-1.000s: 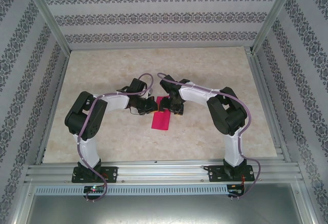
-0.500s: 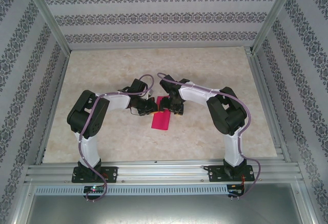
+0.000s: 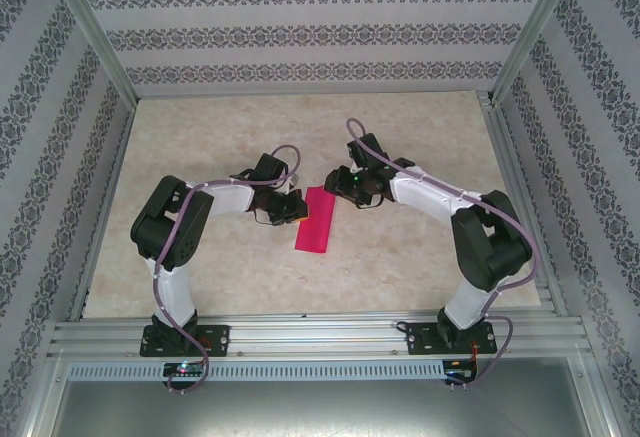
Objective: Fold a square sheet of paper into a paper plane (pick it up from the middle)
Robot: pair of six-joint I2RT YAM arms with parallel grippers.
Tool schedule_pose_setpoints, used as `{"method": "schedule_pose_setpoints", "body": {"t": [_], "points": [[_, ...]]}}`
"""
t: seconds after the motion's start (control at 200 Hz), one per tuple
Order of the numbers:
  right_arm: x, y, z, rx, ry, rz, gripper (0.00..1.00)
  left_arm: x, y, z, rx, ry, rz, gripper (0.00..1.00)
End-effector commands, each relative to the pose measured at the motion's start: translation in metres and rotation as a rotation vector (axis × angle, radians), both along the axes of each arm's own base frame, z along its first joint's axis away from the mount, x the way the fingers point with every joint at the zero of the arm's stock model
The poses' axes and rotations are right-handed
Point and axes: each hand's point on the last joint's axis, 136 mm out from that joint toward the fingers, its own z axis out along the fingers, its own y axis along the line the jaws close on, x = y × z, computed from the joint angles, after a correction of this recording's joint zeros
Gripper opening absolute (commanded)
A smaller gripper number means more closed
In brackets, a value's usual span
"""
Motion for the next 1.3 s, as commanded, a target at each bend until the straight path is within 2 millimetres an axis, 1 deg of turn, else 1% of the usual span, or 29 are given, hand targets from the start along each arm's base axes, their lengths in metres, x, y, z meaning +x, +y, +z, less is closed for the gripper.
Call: {"method": "schedule_pose_setpoints", "body": {"t": [0.0, 0.04, 0.095, 0.22, 0.29, 0.485, 0.585, 0.829, 1.014, 1.134, 1.224, 1.299], "points": [[-0.011, 0.037, -0.005, 0.148, 0.016, 0.077, 0.32, -0.013, 0.004, -0.019, 0.060, 0.039, -0.017, 0.00], [-0.014, 0.040, -0.010, 0.147, 0.023, 0.084, 0.27, -0.014, 0.004, -0.019, 0.059, 0.038, -0.020, 0.00], [-0.019, 0.043, -0.016, 0.152, 0.042, 0.091, 0.23, -0.013, 0.003, -0.019, 0.056, 0.038, -0.021, 0.00], [-0.026, 0.045, -0.026, 0.163, 0.057, 0.095, 0.21, -0.014, 0.003, -0.019, 0.059, 0.038, -0.028, 0.00], [-0.030, 0.044, -0.032, 0.166, 0.072, 0.094, 0.18, -0.015, 0.003, -0.019, 0.060, 0.039, -0.029, 0.00], [-0.035, 0.031, -0.047, 0.141, 0.089, 0.074, 0.17, -0.016, 0.003, -0.020, 0.061, 0.044, -0.030, 0.00], [-0.037, 0.030, -0.053, 0.157, 0.103, 0.081, 0.17, -0.016, 0.003, -0.020, 0.058, 0.043, -0.032, 0.00], [-0.046, 0.013, -0.081, 0.109, 0.146, 0.071, 0.17, -0.018, 0.003, -0.023, 0.064, 0.052, -0.034, 0.00], [-0.057, 0.001, -0.100, 0.082, 0.167, 0.065, 0.17, -0.019, 0.004, -0.024, 0.068, 0.056, -0.033, 0.00], [-0.066, -0.008, -0.115, 0.035, 0.179, 0.065, 0.16, -0.019, 0.004, -0.025, 0.068, 0.056, -0.035, 0.00], [-0.068, -0.013, -0.118, 0.012, 0.165, 0.069, 0.15, -0.020, 0.004, -0.025, 0.068, 0.058, -0.034, 0.00], [-0.065, -0.012, -0.110, 0.023, 0.138, 0.076, 0.15, -0.019, 0.004, -0.025, 0.069, 0.058, -0.035, 0.00]]}}
